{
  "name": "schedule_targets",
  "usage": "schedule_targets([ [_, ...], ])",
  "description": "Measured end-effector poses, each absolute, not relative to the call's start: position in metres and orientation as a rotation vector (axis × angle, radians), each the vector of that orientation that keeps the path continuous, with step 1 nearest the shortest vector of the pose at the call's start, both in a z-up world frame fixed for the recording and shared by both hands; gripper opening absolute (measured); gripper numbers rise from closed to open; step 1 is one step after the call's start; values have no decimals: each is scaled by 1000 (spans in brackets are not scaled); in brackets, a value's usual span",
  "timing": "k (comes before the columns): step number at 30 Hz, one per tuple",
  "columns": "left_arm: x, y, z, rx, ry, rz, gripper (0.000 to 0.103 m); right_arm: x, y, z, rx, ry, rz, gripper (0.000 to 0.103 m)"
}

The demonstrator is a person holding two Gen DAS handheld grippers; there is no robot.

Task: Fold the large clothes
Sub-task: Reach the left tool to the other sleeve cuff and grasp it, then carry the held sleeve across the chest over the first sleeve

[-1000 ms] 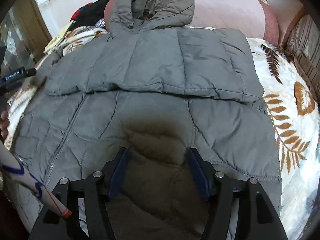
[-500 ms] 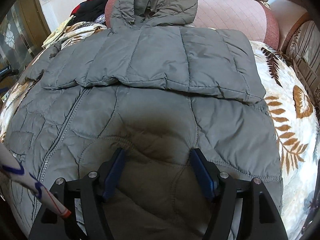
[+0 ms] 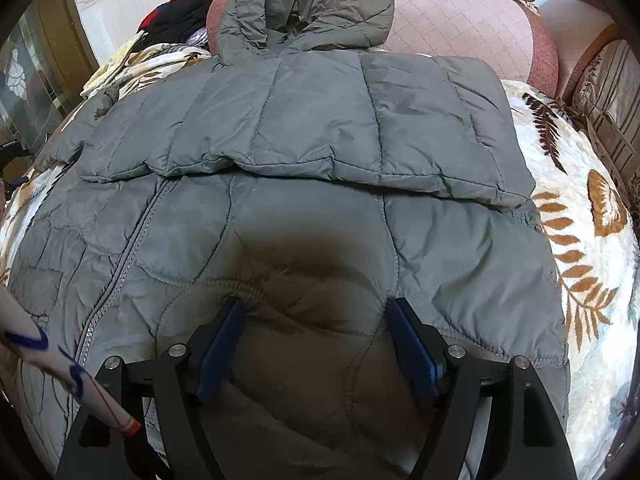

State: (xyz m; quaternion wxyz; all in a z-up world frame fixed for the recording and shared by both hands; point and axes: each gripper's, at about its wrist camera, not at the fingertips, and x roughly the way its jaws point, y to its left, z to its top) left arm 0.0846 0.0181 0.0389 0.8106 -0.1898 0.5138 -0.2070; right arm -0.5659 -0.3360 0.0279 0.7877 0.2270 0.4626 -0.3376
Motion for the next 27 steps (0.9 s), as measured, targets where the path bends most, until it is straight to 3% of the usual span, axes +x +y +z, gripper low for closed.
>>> schedule_targets([
  [9, 113, 5, 9, -496, 1098, -439, 62, -567, -338, 27, 488, 995, -724, 82],
  [11, 113, -5, 10, -434, 1089, -399, 24, -567, -339, 26, 489, 995, -725, 82],
  [14, 109, -10, 19, -382, 1057, -389, 13, -566, -340, 26, 495, 996, -724, 83],
  [20, 86, -12, 79, -331, 938, -461, 12, -567, -341, 41, 522, 940, -713, 76],
  [27, 29, -35, 167, -261, 801, -596, 12, -582, -350, 65, 618, 819, -724, 76],
])
